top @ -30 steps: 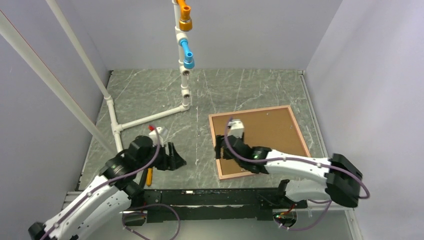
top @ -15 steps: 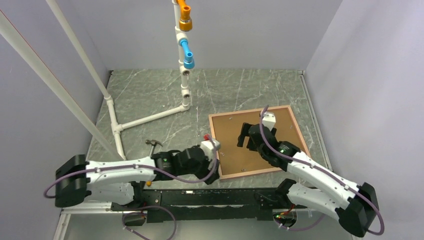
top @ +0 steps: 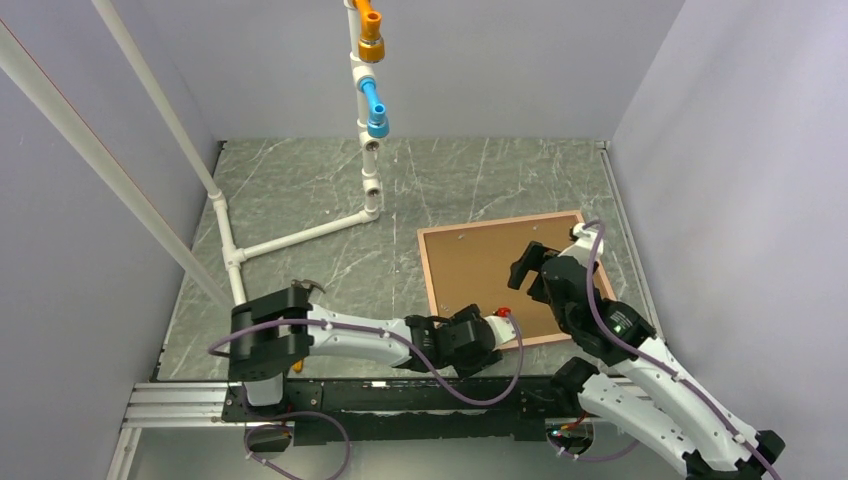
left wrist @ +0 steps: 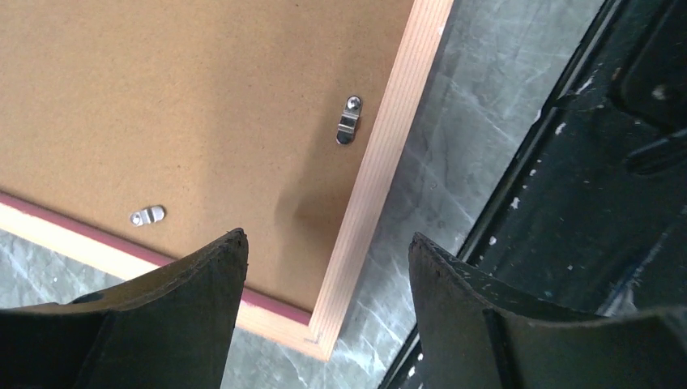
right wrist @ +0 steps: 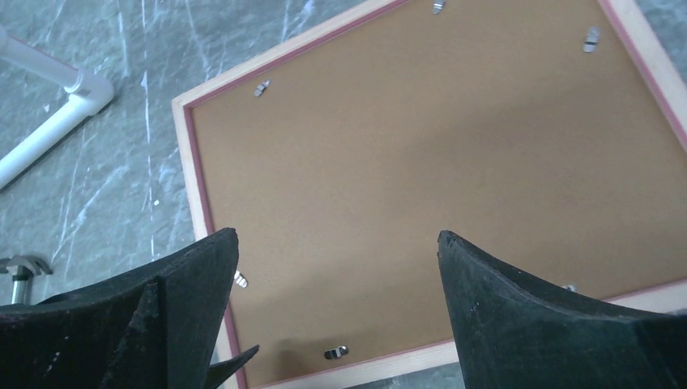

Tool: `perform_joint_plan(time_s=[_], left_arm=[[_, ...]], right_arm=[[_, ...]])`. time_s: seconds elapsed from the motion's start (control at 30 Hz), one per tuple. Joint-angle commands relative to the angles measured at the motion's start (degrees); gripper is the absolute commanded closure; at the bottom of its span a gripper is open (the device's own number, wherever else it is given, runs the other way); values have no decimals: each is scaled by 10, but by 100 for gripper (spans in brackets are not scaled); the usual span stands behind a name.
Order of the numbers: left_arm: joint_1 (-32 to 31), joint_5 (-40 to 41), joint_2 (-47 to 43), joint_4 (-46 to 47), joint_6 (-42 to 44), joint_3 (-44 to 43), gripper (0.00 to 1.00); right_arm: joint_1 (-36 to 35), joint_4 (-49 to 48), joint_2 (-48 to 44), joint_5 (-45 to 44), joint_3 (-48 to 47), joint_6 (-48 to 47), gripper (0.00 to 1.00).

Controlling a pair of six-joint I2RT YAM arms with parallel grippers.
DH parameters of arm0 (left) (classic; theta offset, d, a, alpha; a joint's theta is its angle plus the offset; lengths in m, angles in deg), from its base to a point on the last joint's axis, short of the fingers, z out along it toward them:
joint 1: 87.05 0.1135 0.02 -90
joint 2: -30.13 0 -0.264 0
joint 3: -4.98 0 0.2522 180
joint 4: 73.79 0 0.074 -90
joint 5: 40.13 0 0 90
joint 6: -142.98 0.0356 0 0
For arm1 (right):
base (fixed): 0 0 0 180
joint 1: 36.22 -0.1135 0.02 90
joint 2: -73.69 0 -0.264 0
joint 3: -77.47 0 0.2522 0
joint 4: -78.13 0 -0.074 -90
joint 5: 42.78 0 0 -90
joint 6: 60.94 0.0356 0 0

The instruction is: Take the photo out of the frame

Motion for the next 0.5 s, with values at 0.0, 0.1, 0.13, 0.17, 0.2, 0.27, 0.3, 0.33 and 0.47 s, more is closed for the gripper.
perform_joint_plan(time_s=[0.0,0.1,0.13,0.17,0.2,0.27,0.3,0.33,0.47], left_arm=[[-1,10,37,2,31,-47,26],[-1,4,61,-4,31,-56,32],[-1,3,65,-4,30,-56,33],[-1,2,67,-4,29,-56,36],[0,3,70,-3,28,-55,39],[-1,5,75,-4,23,-53,43],[-1,5,79,-4,21,-53,47],[-1,3,83,-5,19,-52,50],[0,-7,105,-9,8,-52,65]], right_arm=[[2,47,-35,-45,-19,18,8],[2,52,-46,-42,-24,26,8],[2,53,-46,-38,-25,29,9],[2,55,-44,-36,-25,32,9],[1,60,-41,-36,-25,41,9],[2,78,-34,-48,-25,66,10],[2,85,-29,-60,-24,77,11],[2,91,-20,-71,-23,83,11],[2,154,30,-131,-60,131,13]])
